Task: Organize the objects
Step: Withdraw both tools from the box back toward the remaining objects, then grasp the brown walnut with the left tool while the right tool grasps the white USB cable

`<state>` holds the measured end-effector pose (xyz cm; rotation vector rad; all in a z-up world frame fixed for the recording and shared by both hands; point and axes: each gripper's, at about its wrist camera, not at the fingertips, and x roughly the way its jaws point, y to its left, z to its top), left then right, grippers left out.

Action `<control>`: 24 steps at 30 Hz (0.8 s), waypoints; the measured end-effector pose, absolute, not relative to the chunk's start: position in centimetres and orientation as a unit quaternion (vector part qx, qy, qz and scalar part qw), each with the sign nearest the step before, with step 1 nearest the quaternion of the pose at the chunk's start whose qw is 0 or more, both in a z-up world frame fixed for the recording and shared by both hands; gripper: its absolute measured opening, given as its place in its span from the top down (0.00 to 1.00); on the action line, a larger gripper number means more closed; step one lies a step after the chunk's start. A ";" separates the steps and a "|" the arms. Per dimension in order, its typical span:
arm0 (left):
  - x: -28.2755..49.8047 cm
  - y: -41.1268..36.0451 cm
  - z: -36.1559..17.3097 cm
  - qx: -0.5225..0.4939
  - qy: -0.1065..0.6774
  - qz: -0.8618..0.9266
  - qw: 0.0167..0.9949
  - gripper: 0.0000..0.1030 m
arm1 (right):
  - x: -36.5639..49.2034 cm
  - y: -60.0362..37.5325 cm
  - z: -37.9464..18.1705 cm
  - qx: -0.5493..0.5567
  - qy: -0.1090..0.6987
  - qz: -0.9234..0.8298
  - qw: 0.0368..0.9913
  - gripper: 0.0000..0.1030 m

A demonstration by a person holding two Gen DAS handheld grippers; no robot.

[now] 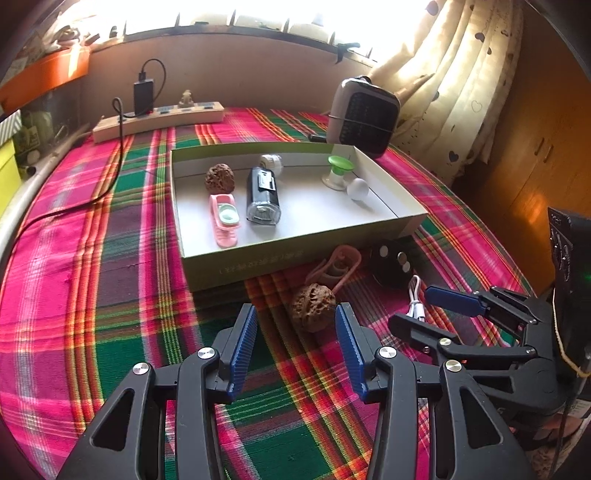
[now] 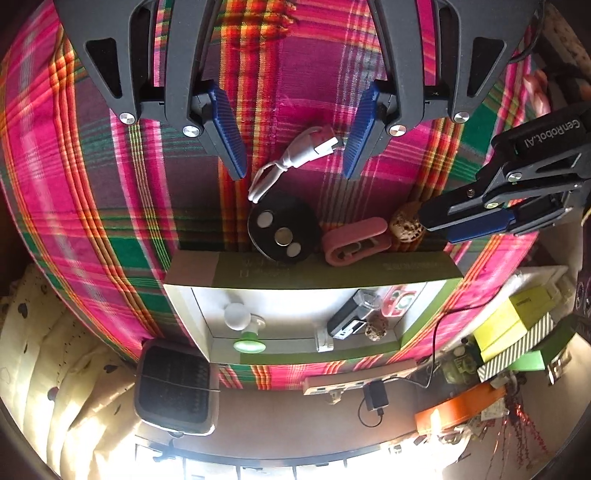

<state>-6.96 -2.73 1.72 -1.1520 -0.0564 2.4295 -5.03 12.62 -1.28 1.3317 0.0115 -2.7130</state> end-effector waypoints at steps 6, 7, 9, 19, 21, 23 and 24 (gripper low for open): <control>-7.0 -2.1 1.4 -0.423 -0.009 0.878 0.224 0.58 | -5.0 13.0 -1.4 0.443 0.020 -0.895 0.045 0.46; -7.1 -2.0 1.3 -0.425 -0.007 0.877 0.222 0.58 | -5.0 13.2 -1.4 0.443 0.021 -0.895 0.043 0.46; -7.2 -1.8 1.3 -0.428 -0.002 0.878 0.217 0.58 | -4.8 13.8 -1.4 0.443 0.017 -0.896 0.039 0.46; -7.9 -0.8 1.0 -0.440 0.015 0.877 0.193 0.58 | -4.9 16.4 -1.4 0.438 0.017 -0.898 0.042 0.46; -8.0 -0.6 0.9 -0.440 0.020 0.878 0.187 0.58 | -5.0 16.6 -1.4 0.436 0.021 -0.898 0.053 0.46; -8.0 -0.4 0.9 -0.441 0.023 0.879 0.180 0.58 | -5.1 16.6 -1.4 0.435 0.025 -0.898 0.062 0.46; -8.1 -0.4 0.9 -0.442 0.022 0.879 0.178 0.58 | -5.3 16.6 -1.4 0.435 0.029 -0.897 0.069 0.46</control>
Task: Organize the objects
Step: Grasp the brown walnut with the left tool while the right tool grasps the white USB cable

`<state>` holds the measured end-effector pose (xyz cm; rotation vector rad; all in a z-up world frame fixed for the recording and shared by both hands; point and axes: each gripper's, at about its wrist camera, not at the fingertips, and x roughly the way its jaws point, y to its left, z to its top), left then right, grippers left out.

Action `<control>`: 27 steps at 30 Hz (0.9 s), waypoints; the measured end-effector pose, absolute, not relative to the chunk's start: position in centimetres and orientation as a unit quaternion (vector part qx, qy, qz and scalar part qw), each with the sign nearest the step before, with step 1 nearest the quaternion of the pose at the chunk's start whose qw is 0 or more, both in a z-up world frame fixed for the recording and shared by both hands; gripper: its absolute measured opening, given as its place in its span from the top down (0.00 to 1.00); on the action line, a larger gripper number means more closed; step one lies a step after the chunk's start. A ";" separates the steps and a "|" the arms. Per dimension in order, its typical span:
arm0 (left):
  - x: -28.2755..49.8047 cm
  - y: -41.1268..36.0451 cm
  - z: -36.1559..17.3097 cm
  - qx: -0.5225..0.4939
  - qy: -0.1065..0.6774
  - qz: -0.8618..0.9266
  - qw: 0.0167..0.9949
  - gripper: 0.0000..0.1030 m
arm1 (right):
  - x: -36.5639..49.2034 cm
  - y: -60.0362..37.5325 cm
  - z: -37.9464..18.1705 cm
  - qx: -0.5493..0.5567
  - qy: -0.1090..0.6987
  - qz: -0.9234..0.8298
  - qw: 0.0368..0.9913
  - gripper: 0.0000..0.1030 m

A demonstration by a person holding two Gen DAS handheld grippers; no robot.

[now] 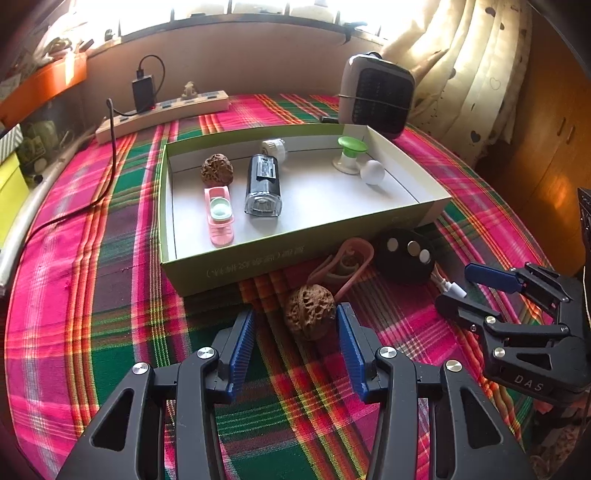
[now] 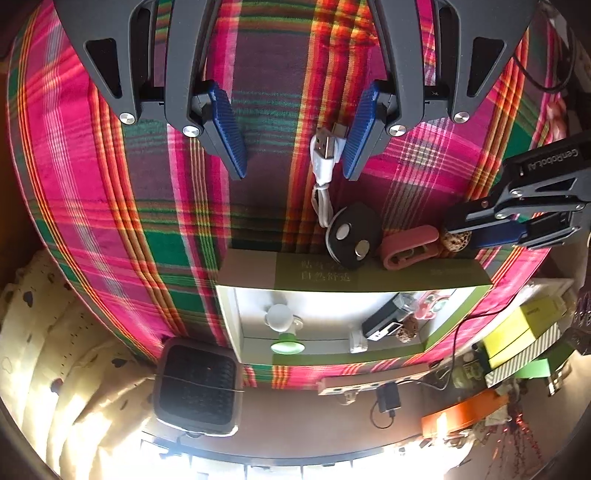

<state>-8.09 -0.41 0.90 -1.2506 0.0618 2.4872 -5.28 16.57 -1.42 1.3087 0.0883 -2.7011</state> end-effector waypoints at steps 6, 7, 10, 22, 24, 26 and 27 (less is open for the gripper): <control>-8.2 0.0 0.9 -0.443 0.016 0.883 0.153 0.58 | -5.4 16.3 -1.5 0.431 0.051 -0.894 0.107 0.51; -8.3 0.1 0.9 -0.444 0.017 0.883 0.151 0.58 | -5.3 16.4 -1.5 0.431 0.053 -0.894 0.111 0.51; -8.4 0.2 0.9 -0.447 0.015 0.883 0.143 0.58 | -5.3 16.7 -1.5 0.429 0.055 -0.893 0.125 0.56; -7.8 0.5 1.1 -0.446 0.014 0.888 0.114 0.74 | -5.1 16.6 -1.5 0.423 0.083 -0.886 0.170 0.82; -7.6 0.3 1.1 -0.445 0.008 0.888 0.110 0.74 | -5.2 16.7 -1.5 0.423 0.081 -0.885 0.175 0.82; -7.4 0.2 1.1 -0.445 0.003 0.889 0.108 0.74 | -5.2 16.8 -1.5 0.423 0.082 -0.884 0.178 0.83; -7.3 0.1 1.0 -0.445 0.000 0.889 0.106 0.74 | -5.2 16.8 -1.5 0.423 0.082 -0.884 0.180 0.83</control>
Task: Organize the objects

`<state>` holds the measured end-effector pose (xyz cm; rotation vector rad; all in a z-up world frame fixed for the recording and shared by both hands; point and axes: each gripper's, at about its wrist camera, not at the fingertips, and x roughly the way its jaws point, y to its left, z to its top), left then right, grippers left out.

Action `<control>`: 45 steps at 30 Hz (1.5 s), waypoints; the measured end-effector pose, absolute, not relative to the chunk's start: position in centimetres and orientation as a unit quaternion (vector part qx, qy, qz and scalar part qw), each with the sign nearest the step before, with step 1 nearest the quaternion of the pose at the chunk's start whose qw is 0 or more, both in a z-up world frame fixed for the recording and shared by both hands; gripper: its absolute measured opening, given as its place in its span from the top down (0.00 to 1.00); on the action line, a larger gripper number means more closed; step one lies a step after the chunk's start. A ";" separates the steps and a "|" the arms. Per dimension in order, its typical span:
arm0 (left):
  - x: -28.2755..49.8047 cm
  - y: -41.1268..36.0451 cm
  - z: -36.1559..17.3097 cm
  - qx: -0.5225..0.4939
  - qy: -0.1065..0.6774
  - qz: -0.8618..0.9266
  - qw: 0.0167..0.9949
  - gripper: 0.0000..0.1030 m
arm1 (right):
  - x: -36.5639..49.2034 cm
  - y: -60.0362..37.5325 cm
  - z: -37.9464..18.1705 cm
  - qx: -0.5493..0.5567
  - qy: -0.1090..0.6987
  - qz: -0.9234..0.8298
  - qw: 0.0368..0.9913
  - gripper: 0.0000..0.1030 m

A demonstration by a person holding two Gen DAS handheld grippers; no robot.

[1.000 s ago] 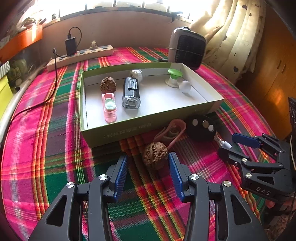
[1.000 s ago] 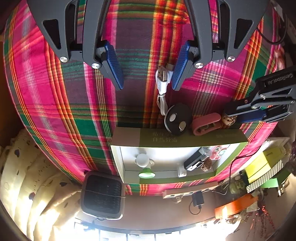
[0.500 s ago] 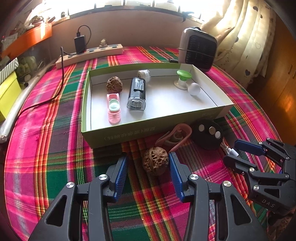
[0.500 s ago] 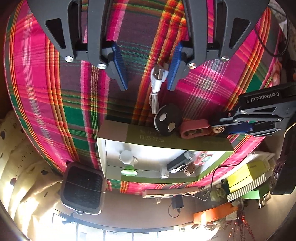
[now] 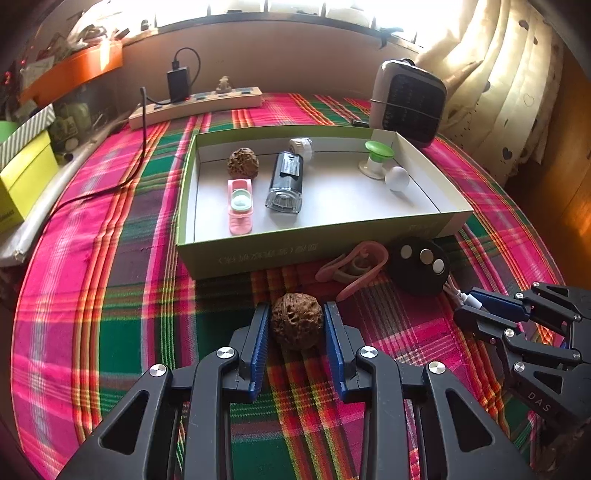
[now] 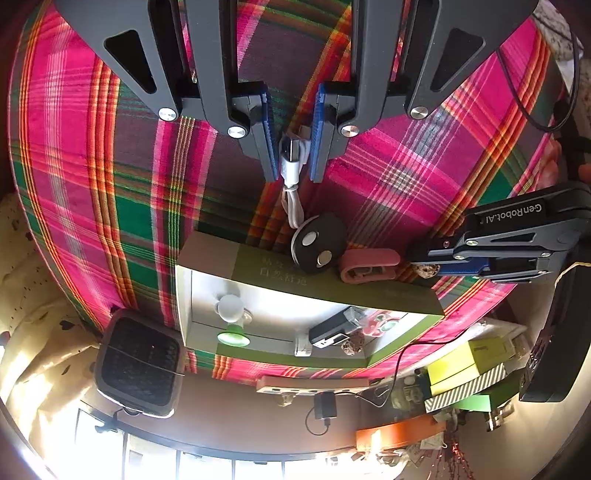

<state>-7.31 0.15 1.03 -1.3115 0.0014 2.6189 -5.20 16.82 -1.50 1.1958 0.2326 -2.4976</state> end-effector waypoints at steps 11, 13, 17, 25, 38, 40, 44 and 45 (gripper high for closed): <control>-6.9 0.0 1.0 -0.444 -0.004 0.891 0.095 0.74 | -5.0 17.4 -1.3 0.419 0.070 -0.887 0.183 0.84; -6.9 -0.1 1.0 -0.445 -0.009 0.891 0.095 0.74 | -5.2 17.6 -1.3 0.423 0.065 -0.886 0.181 0.85; -6.7 0.2 0.8 -0.435 -0.001 0.896 0.093 0.74 | -5.2 18.1 -1.4 0.426 0.056 -0.885 0.178 0.85; -6.7 0.2 0.9 -0.434 0.008 0.896 0.094 0.74 | -5.4 18.4 -1.4 0.427 0.046 -0.887 0.169 0.85; -6.9 0.6 0.9 -0.430 0.021 0.897 0.099 0.74 | -5.6 18.7 -1.4 0.427 0.037 -0.891 0.149 0.85; -6.8 0.6 0.9 -0.429 0.022 0.897 0.100 0.74 | -5.7 18.8 -1.4 0.427 0.036 -0.892 0.146 0.85; -6.8 0.6 1.0 -0.429 0.021 0.897 0.105 0.74 | -5.8 18.7 -1.3 0.427 0.037 -0.892 0.144 0.85; -6.7 0.6 1.0 -0.428 0.021 0.898 0.106 0.74 | -5.7 18.7 -1.3 0.426 0.036 -0.892 0.144 0.85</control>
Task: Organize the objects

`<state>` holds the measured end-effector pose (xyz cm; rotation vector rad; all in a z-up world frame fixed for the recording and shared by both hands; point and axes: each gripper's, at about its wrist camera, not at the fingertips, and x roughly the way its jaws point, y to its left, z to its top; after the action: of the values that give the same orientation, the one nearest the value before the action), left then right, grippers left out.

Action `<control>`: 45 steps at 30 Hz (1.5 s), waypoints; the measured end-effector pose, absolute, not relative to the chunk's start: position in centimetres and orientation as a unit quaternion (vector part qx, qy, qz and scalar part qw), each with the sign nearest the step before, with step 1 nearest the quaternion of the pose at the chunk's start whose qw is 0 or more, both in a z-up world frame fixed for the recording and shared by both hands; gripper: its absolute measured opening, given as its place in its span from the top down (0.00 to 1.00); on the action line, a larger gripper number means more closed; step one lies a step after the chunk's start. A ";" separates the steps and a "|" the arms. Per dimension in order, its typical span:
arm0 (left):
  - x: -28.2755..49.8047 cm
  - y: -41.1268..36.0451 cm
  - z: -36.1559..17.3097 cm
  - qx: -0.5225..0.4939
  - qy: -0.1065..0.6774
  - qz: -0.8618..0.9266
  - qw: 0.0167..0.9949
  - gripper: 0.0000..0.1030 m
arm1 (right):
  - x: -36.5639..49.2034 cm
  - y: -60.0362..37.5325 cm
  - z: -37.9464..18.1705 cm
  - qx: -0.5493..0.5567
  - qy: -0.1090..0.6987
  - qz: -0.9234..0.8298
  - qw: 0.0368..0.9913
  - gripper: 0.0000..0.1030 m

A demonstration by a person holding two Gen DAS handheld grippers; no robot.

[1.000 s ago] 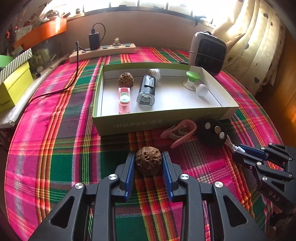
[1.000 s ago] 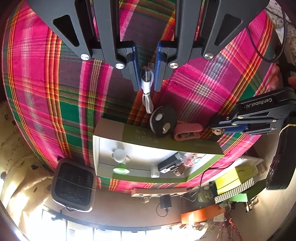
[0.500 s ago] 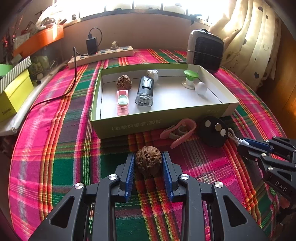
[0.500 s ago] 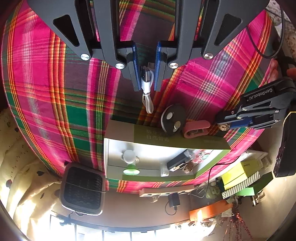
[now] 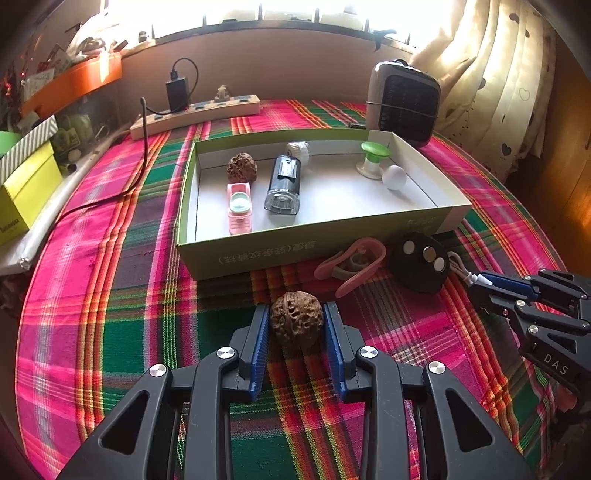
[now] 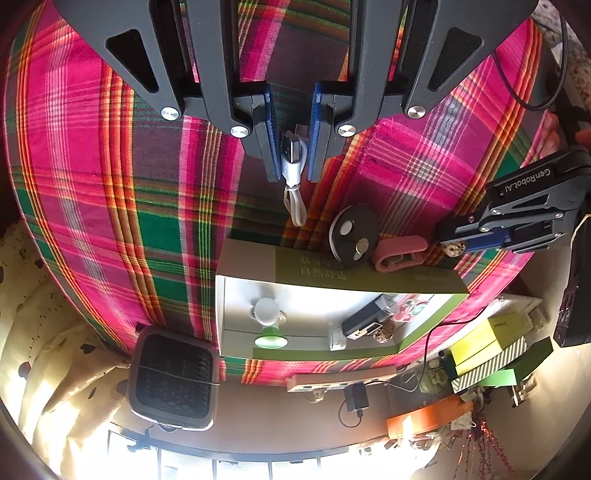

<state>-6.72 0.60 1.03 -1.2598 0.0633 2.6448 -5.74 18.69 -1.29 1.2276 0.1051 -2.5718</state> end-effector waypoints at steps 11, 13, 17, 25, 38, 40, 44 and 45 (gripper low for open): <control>-6.4 0.7 1.9 -0.422 0.017 0.899 0.116 0.74 | -5.5 19.0 -0.7 0.416 0.029 -0.897 0.144 0.85; -6.4 0.6 2.0 -0.421 0.016 0.899 0.116 0.74 | -5.4 19.0 -0.7 0.417 0.029 -0.897 0.146 0.85; -6.4 0.7 2.3 -0.418 0.016 0.901 0.115 0.74 | -5.4 19.2 -0.6 0.416 0.020 -0.897 0.149 0.85; -6.2 0.8 2.9 -0.412 0.019 0.903 0.120 0.74 | -5.2 19.5 -0.3 0.410 0.015 -0.900 0.151 0.88; -6.1 0.9 4.2 -0.400 0.016 0.907 0.129 0.74 | -4.5 19.5 1.0 0.391 0.015 -0.907 0.156 0.88; -6.4 0.9 4.5 -0.397 0.015 0.908 0.131 0.74 | -4.6 19.4 1.4 0.386 0.014 -0.909 0.159 0.88; -7.0 1.2 5.3 -0.389 0.017 0.910 0.139 0.74 | -4.9 19.3 2.3 0.375 0.018 -0.913 0.161 0.88; -7.2 1.3 5.4 -0.388 0.016 0.911 0.140 0.74 | -5.2 19.2 2.6 0.371 0.018 -0.914 0.163 0.88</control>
<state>-7.23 1.28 5.41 -1.1195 0.0465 2.6314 -5.18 19.21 2.57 1.0592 0.0513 -2.6062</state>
